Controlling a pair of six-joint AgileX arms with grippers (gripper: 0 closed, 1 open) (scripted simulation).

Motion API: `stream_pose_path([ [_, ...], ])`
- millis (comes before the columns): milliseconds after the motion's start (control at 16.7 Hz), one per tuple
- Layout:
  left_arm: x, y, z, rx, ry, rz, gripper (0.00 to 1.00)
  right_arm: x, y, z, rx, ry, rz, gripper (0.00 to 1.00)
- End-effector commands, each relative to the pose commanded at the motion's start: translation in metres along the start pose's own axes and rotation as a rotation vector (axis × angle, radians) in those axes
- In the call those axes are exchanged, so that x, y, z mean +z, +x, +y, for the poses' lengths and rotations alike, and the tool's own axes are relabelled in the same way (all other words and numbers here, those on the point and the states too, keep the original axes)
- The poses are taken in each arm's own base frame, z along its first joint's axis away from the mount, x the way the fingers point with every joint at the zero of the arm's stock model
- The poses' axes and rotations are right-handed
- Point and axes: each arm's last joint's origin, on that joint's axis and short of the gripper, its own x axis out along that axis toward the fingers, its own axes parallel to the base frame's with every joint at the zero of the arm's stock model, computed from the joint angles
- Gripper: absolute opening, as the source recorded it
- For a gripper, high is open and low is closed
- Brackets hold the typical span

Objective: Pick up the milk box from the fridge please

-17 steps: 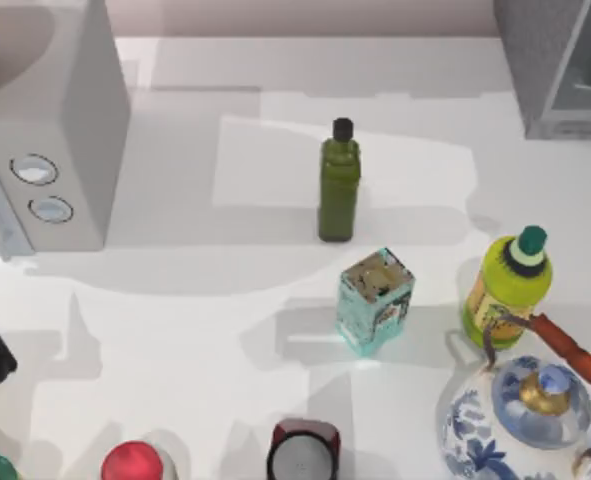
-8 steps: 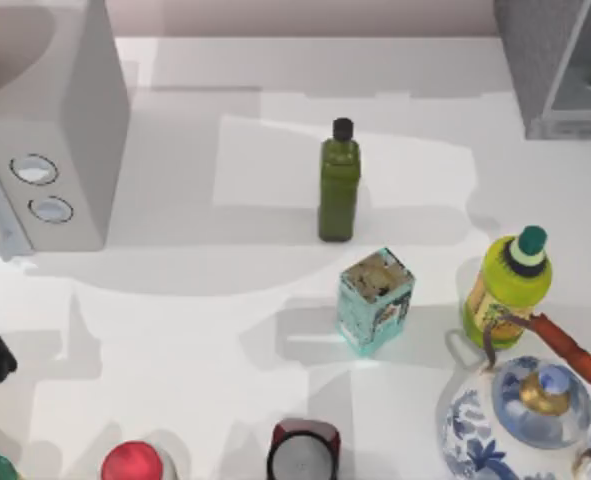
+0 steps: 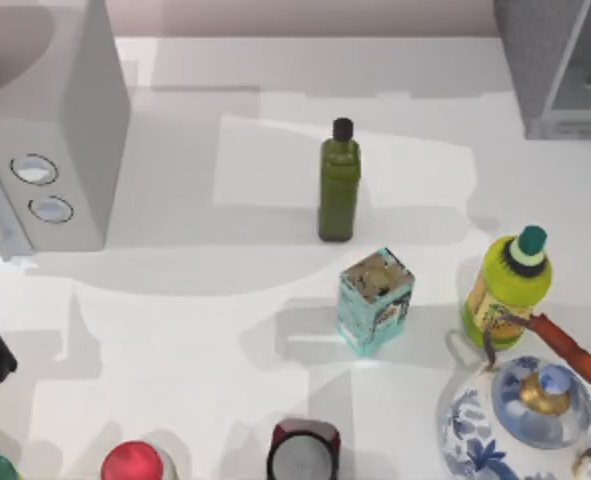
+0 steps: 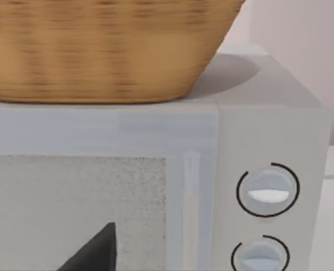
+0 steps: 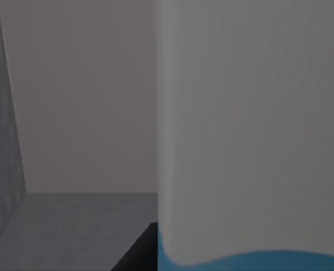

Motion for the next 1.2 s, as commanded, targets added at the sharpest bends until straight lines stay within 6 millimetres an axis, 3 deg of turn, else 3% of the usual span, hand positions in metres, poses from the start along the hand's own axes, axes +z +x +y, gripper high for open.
stream_pose_path([
  [420, 0.0, 0.0, 0.0, 0.0, 0.0, 0.0, 1.0, 0.002, 0.0, -0.002, -0.004, 0.002, -0.001, 0.0],
  [840, 0.0, 0.0, 0.0, 0.0, 0.0, 0.0, 1.0, 0.05, -0.001, -0.002, -0.003, 0.001, -0.001, 0.0],
  [1200, 0.0, 0.0, 0.0, 0.0, 0.0, 0.0, 1.0, 0.053, -0.009, -0.005, -0.009, 0.004, -0.011, 0.0],
])
